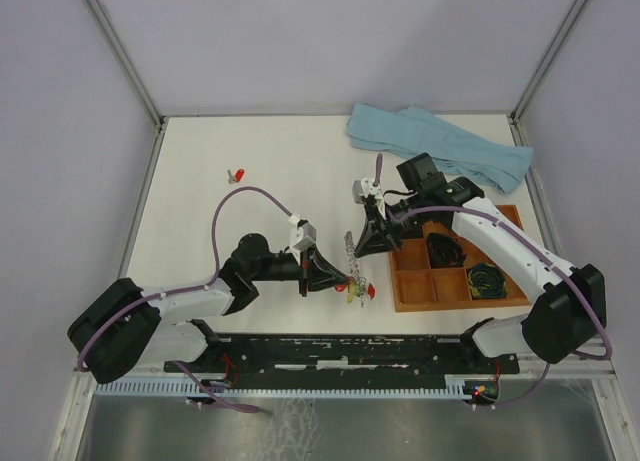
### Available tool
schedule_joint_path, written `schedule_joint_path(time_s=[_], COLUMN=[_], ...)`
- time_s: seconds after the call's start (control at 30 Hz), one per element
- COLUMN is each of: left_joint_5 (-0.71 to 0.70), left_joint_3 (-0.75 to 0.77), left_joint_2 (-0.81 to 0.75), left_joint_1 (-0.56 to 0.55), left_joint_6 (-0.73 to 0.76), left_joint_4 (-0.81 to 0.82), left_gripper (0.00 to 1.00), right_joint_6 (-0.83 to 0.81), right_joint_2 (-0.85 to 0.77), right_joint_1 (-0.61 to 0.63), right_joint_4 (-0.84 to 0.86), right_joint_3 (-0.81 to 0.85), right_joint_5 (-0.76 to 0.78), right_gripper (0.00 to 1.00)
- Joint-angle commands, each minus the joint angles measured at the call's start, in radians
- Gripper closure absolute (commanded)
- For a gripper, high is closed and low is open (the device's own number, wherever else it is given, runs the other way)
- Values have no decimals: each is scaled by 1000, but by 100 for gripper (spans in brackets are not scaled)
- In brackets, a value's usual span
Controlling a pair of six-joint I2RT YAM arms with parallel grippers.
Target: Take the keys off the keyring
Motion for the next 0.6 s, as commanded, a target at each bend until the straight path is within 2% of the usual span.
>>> schedule_joint_path(time_s=[0.0,0.13,0.27,0.43,0.57], left_joint_5=[-8,-28,-43,-47,-40], left_joint_3=[42,80,98,111,111], left_joint_2=[-9,-26,-43,-43,-25], left_joint_1=[1,1,2,8,25], left_joint_6=[-121,-123,-149,-250,-373], left_joint_4=[-72,-185,-218,-195,-126], left_gripper=[97,97,97,97,97], right_joint_6=[38,37,43,102,163], right_joint_2=[3,5,9,10,8], right_joint_1=[3,4,6,5,5], right_joint_4=[83,89,95,139,182], right_joint_3=[3,-1,-1,-7,-10], right_joint_5=[-12,3,21,74,110], right_gripper=[96,95,95,94,88])
